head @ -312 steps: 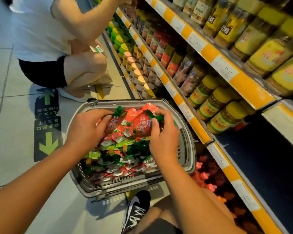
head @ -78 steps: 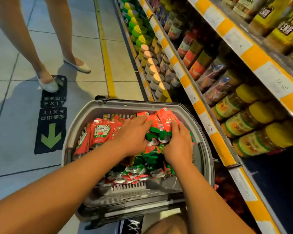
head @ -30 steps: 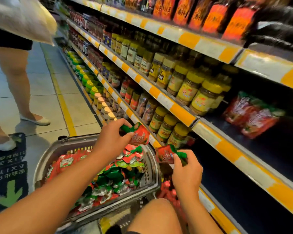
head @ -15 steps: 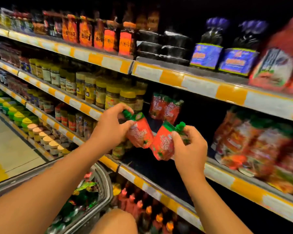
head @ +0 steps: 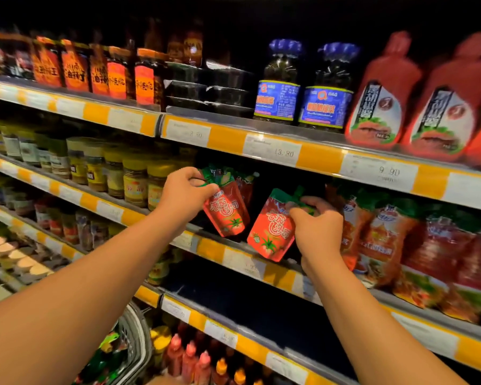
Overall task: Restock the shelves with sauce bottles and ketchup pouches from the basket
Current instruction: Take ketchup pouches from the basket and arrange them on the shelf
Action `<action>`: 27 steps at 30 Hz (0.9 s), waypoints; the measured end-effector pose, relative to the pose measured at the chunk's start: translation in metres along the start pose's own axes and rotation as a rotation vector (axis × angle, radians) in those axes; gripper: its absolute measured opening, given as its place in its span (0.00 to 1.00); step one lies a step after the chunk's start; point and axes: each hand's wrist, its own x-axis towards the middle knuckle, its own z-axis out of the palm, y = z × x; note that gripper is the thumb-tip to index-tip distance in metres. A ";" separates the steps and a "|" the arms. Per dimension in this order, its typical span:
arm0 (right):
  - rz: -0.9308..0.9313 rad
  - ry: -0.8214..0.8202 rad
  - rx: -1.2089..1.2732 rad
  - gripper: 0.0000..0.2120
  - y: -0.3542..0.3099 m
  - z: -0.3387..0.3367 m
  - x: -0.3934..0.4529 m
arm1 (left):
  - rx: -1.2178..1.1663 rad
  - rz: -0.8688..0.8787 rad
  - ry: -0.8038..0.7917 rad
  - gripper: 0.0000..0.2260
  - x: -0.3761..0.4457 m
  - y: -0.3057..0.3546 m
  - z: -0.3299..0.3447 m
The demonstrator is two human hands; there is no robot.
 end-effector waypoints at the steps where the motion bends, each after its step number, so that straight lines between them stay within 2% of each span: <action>1: -0.013 0.002 -0.014 0.08 0.002 0.000 0.004 | 0.002 0.009 -0.010 0.11 0.004 0.000 0.003; 4: -0.064 -0.004 -0.086 0.08 0.006 0.000 0.013 | 0.020 0.038 -0.049 0.12 0.014 0.001 0.013; 9: -0.159 -0.015 -0.205 0.07 0.015 0.005 0.018 | 0.108 0.102 -0.101 0.19 0.020 -0.002 0.030; 13: -0.192 -0.072 -0.272 0.07 0.027 0.007 0.014 | 0.204 0.164 -0.130 0.17 0.020 -0.011 0.040; 19: -0.150 -0.161 -0.371 0.16 0.033 0.006 0.006 | 0.163 0.174 -0.170 0.16 0.015 -0.022 0.050; 23: -0.061 -0.266 -0.440 0.27 0.035 0.001 0.003 | 0.199 0.092 -0.223 0.29 0.008 -0.037 0.050; 25: 0.014 -0.319 -0.487 0.18 0.034 0.001 0.004 | 0.224 0.094 -0.260 0.30 0.003 -0.048 0.050; 27: 0.064 -0.358 -0.515 0.12 0.034 0.001 0.005 | 0.236 0.105 -0.270 0.28 0.002 -0.053 0.050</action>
